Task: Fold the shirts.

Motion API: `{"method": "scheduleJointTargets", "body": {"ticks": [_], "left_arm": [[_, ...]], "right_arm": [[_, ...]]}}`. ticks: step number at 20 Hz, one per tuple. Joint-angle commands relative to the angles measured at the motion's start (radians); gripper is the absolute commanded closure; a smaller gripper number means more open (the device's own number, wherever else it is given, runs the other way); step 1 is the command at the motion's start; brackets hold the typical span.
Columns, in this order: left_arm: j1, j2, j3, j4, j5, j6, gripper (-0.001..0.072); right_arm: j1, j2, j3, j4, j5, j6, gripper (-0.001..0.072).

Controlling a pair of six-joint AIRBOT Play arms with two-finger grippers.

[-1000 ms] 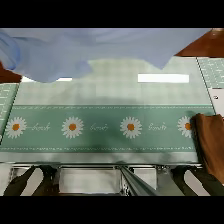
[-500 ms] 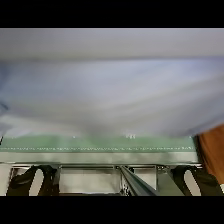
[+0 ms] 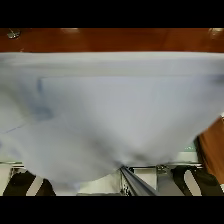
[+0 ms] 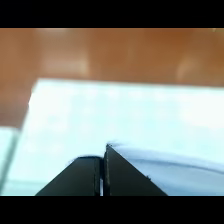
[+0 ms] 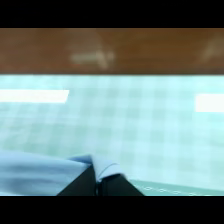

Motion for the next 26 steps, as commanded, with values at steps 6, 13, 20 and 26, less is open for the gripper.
{"method": "scheduleJointTargets", "body": {"ticks": [6,13,20,26], "left_arm": [[-0.01,-0.49,-0.204,-0.135,0.464,-0.11,0.0686],[-0.01,-0.894,-0.125,-0.48,0.703,-0.147,0.0686],[0.01,-0.996,-0.125,-0.656,0.698,-0.116,0.0685],[0.108,-0.997,-0.125,-0.655,0.348,0.08,0.0684]], "right_arm": [[0.002,-0.467,-0.243,0.351,-0.38,-0.21,0.069],[0.02,-1.013,0.018,0.478,-0.523,-0.194,0.069],[0.08,-1.255,0.242,0.388,-0.457,-0.063,0.069],[0.026,-1.249,0.242,0.222,-0.172,-0.093,0.069]]}}
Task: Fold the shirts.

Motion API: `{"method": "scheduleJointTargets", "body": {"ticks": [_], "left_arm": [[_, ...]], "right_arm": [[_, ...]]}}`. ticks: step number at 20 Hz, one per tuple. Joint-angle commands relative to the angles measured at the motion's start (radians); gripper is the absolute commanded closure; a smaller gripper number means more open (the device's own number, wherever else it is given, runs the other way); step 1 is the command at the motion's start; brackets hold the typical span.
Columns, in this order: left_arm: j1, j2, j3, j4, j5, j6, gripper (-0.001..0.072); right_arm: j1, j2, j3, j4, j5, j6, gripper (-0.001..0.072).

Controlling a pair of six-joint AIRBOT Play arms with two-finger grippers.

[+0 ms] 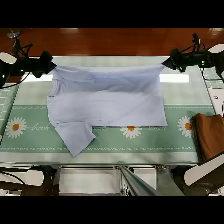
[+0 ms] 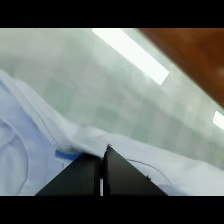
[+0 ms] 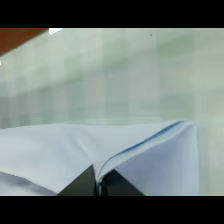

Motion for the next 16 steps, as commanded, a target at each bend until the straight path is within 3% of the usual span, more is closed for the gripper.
{"method": "scheduleJointTargets", "body": {"ticks": [1,5,16], "left_arm": [[0.046,-0.009,0.001,-0.002,-0.267,0.183,0.0684],[0.033,-0.048,-0.018,0.089,-0.382,0.212,0.0684],[0.066,-0.107,-0.018,0.132,-0.425,0.212,0.0684]], "right_arm": [[-0.031,-0.01,0.009,-0.15,0.213,0.005,0.0689],[-0.017,-0.024,0.0,-0.365,0.288,0.071,0.069],[0.059,-0.027,-0.048,-0.362,0.262,0.066,0.0689]]}}
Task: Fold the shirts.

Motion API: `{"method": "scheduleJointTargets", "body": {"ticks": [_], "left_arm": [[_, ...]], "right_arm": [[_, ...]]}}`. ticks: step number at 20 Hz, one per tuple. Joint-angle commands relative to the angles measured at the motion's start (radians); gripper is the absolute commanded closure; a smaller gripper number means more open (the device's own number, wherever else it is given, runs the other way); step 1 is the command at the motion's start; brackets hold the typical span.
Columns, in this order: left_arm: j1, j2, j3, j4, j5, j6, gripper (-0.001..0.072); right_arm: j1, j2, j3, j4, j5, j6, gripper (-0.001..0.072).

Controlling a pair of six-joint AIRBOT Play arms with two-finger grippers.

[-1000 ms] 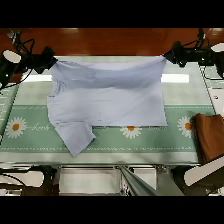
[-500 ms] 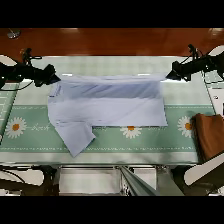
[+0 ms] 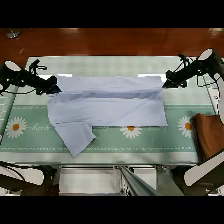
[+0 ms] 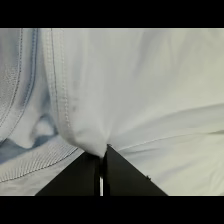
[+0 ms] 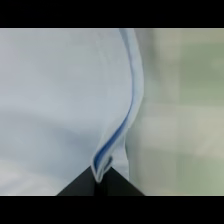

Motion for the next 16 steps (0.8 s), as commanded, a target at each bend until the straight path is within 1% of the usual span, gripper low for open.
{"method": "scheduleJointTargets", "body": {"ticks": [1,2,3,4,5,6,7,8,9,10,11,13,14,15,16], "left_arm": [[0.01,-0.004,0.0,0.011,-0.028,0.003,0.0684],[0.01,-0.004,0.0,0.011,-0.035,0.003,0.0682],[0.01,-0.004,0.0,0.01,-0.052,0.003,0.0624],[0.01,-0.003,0.0,0.008,-0.078,0.003,0.0394],[0.012,-0.002,0.001,0.009,-0.111,-0.002,0.0012],[0.019,0.0,0.005,0.02,-0.15,-0.004,0.0002],[0.03,0.009,0.003,0.047,-0.19,-0.003,0.0002],[0.043,0.027,-0.005,0.113,-0.224,-0.005,0.0002],[0.063,0.059,-0.03,0.169,-0.245,-0.004,0.0002],[0.087,0.105,-0.08,0.195,-0.245,-0.003,0.0002],[0.121,0.167,-0.164,0.198,-0.228,0.008,0.0002],[0.2,0.304,-0.36,0.192,-0.147,0.041,0.0003],[0.245,0.373,-0.457,0.166,-0.106,0.06,0.0003],[0.299,0.443,-0.555,0.102,-0.068,0.068,0.0003],[0.346,0.5,-0.638,-0.002,-0.039,0.092,0.0003]], "right_arm": [[0.009,0.0,-0.002,-0.006,0.002,0.01,0.0689],[0.009,0.0,-0.002,-0.006,0.005,0.01,0.0688],[0.009,0.0,-0.002,-0.01,0.006,0.024,0.0571],[0.009,0.0,-0.002,-0.019,0.015,0.048,0.018],[0.009,0.001,-0.002,-0.029,0.037,0.053,0.0093],[0.007,0.005,-0.002,-0.041,0.076,0.051,0.0093],[0.006,0.011,-0.002,-0.092,0.141,0.046,0.0093],[0.006,0.02,-0.003,-0.203,0.227,0.042,0.0093],[0.0,0.048,-0.029,-0.292,0.251,0.066,0.0093],[-0.019,0.109,-0.1,-0.304,0.186,0.105,0.0093],[-0.033,0.186,-0.194,-0.29,0.081,0.124,0.0093],[-0.042,0.372,-0.439,-0.252,-0.146,0.143,0.0093],[-0.042,0.469,-0.571,-0.212,-0.233,0.139,0.0093],[-0.042,0.551,-0.682,-0.166,-0.294,0.123,0.0093],[-0.042,0.628,-0.787,-0.121,-0.349,0.109,0.0093]]}}
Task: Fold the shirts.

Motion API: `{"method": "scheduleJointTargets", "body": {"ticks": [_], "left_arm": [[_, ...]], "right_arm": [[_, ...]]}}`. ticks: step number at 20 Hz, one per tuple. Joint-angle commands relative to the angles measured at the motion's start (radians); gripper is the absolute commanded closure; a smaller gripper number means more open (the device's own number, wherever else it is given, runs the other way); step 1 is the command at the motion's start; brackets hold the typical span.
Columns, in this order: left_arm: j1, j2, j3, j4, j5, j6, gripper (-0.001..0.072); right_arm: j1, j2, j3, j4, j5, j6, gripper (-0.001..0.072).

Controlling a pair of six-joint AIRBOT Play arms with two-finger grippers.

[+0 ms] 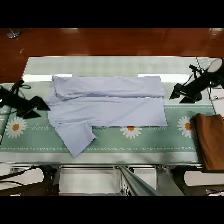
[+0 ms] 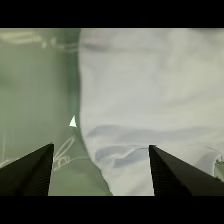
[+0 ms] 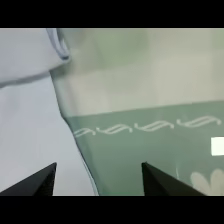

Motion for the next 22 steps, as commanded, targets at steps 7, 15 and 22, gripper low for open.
{"method": "scheduleJointTargets", "body": {"ticks": [7,15,22], "left_arm": [[0.11,0.267,-0.442,-0.205,0.116,0.046,0.0003],[-0.173,0.265,-0.52,-0.354,0.238,0.048,0.0003],[-0.187,0.296,-0.512,-0.359,0.193,0.095,0.0685]], "right_arm": [[-0.003,0.4,-0.513,0.232,-0.293,-0.013,0.0094],[-0.047,0.402,-0.499,0.271,-0.334,-0.02,0.0094],[-0.309,0.402,-0.543,0.13,0.029,-0.073,0.0094]]}}
